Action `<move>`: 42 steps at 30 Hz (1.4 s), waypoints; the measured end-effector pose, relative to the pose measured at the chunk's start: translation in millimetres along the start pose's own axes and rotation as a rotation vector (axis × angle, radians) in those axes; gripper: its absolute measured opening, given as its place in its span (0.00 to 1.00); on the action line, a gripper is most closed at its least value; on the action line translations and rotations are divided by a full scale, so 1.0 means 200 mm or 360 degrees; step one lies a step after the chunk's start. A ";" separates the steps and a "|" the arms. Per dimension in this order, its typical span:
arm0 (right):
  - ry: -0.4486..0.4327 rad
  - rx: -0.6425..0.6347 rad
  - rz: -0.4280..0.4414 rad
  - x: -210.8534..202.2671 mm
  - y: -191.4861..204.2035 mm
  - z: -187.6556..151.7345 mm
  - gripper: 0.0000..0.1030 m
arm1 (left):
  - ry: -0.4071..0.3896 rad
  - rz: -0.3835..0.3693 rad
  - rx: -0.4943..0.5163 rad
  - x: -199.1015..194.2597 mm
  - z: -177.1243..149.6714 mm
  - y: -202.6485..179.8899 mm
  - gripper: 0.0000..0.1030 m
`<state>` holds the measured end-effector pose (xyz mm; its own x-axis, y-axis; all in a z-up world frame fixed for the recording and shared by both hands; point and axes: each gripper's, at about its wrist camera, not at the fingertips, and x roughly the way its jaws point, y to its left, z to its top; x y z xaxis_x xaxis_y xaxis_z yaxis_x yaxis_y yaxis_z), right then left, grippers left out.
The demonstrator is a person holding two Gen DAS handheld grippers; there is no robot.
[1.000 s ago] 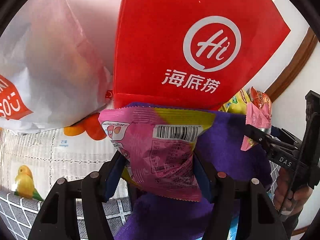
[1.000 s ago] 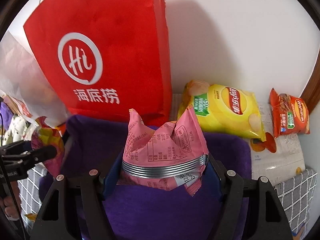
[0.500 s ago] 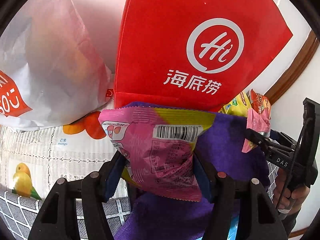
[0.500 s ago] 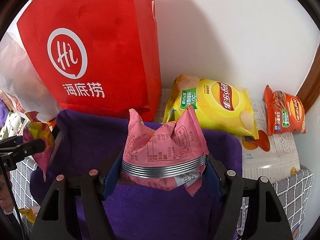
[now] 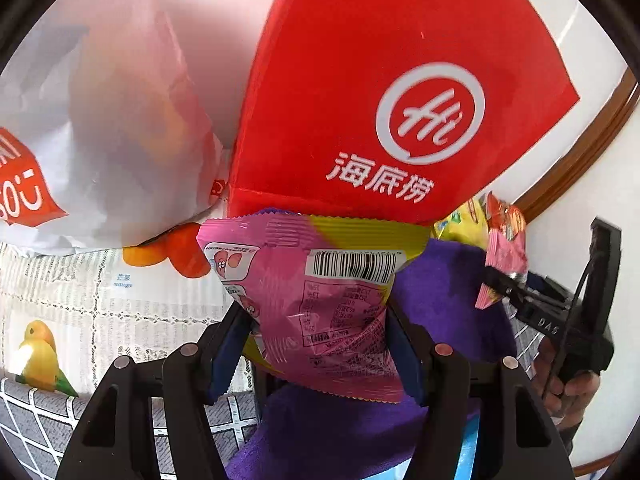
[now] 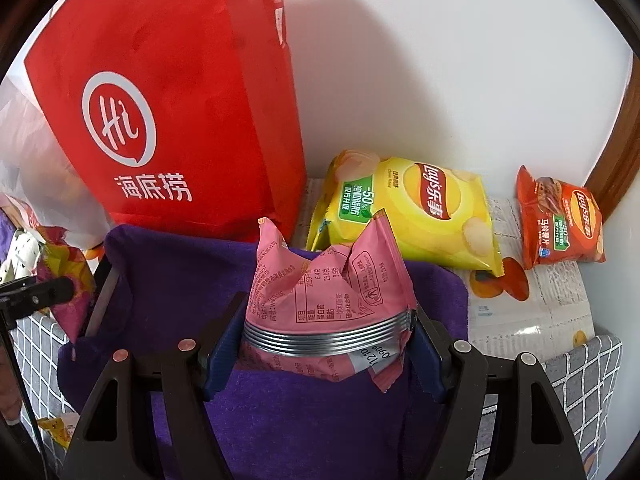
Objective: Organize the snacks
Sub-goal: 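Lower both snacks onto the purple towel and open both grippers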
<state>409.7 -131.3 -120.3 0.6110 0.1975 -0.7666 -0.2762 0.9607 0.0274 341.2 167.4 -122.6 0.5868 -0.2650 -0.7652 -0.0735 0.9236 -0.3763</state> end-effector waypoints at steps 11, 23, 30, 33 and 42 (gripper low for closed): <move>0.0145 -0.0093 -0.0034 0.09 0.05 -0.04 0.71 | 0.0122 0.0047 0.0105 0.11 -0.05 -0.08 0.62; 0.0245 -0.0092 -0.0044 0.15 0.02 -0.06 0.71 | 0.0196 0.0072 0.0115 0.19 -0.07 -0.13 0.63; 0.0263 -0.0107 -0.0034 0.17 0.03 -0.05 0.72 | 0.0235 0.0086 0.0141 0.21 -0.08 -0.18 0.67; 0.0272 -0.0082 -0.0030 0.15 0.03 -0.05 0.73 | 0.0220 0.0073 0.0168 0.19 -0.08 -0.22 0.77; 0.0108 -0.0058 -0.0008 -0.07 0.09 -0.01 0.79 | 0.0107 0.0044 0.0222 0.05 -0.05 -0.30 0.83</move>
<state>394.5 -117.0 -109.4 0.5608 0.1779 -0.8086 -0.3008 0.9537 0.0012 342.2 105.9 -112.6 0.5303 -0.2526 -0.8093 0.0264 0.9590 -0.2820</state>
